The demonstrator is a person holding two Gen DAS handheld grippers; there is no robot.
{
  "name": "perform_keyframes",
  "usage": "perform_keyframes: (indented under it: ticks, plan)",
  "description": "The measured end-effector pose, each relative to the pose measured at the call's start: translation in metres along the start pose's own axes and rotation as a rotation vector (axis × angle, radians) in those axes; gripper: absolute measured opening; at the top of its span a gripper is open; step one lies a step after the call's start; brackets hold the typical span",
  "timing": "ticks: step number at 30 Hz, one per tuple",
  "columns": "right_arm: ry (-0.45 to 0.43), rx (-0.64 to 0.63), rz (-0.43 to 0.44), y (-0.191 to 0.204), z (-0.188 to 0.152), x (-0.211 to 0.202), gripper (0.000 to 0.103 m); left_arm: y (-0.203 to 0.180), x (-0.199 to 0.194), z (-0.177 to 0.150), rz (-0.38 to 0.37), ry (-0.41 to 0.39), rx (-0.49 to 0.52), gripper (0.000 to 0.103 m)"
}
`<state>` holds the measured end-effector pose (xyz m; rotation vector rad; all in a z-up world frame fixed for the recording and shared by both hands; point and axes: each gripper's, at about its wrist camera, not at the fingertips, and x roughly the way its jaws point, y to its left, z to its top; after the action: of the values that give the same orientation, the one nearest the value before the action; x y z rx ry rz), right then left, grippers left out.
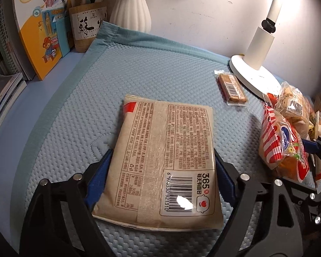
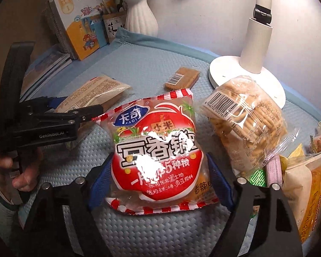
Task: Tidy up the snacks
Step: 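Grasp the red-white bread bag with the right gripper while the left grasps the beige packet, then carry both bags over the brown glass bowl and open both grippers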
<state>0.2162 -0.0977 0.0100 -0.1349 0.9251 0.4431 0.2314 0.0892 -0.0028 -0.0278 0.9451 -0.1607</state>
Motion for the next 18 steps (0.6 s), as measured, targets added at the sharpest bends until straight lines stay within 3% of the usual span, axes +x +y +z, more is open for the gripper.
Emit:
perform_keyframes:
  ticks: [4,13,18]
  plan:
    - [-0.003,0.029,0.056,0.002,-0.004,-0.01,0.071,0.0,-0.006,0.0,-0.007,-0.017,-0.006,0.073]
    - [-0.105,0.069,0.134,0.01,-0.031,-0.086,0.069,-0.013,-0.058,-0.011,-0.041,-0.088,-0.014,0.072]
    - [-0.197,0.123,0.077,-0.022,-0.047,-0.147,0.07,-0.051,-0.101,-0.006,-0.099,-0.156,0.039,0.072]
